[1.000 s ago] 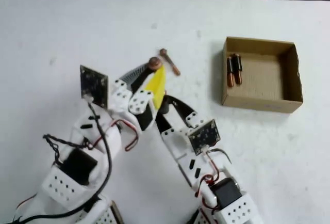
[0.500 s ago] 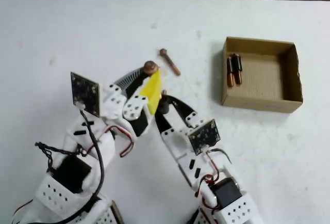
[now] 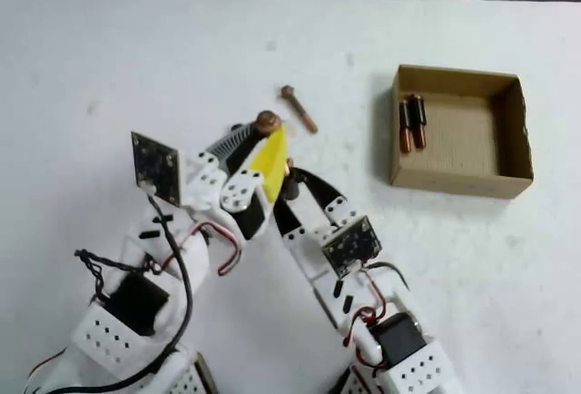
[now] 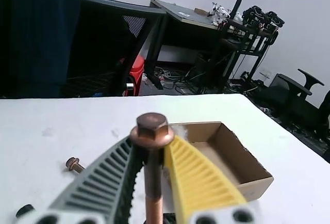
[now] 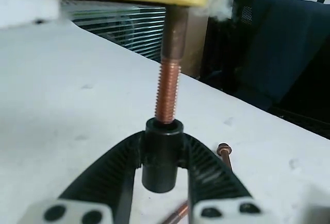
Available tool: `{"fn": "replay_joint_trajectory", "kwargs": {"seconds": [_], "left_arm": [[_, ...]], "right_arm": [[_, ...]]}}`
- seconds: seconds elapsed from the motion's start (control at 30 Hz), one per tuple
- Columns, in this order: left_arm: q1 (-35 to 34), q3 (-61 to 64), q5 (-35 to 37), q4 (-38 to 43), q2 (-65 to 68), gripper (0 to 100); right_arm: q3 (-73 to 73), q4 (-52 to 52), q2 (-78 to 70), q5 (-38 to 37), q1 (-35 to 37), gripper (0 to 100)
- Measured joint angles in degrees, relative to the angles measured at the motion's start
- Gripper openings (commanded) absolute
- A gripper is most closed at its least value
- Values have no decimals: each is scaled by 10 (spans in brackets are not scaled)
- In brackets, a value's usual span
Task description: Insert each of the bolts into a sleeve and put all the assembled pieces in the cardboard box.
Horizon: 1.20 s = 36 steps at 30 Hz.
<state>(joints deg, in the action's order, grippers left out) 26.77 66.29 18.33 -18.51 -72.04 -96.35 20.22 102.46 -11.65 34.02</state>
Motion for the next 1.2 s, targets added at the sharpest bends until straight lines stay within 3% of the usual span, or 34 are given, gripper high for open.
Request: {"fn": "replay_joint_trajectory", "kwargs": {"seconds": [1.2], "left_arm": [[31, 90, 6, 4, -1, 20]], "right_arm": [[0, 0, -1, 0, -2, 17]]}}
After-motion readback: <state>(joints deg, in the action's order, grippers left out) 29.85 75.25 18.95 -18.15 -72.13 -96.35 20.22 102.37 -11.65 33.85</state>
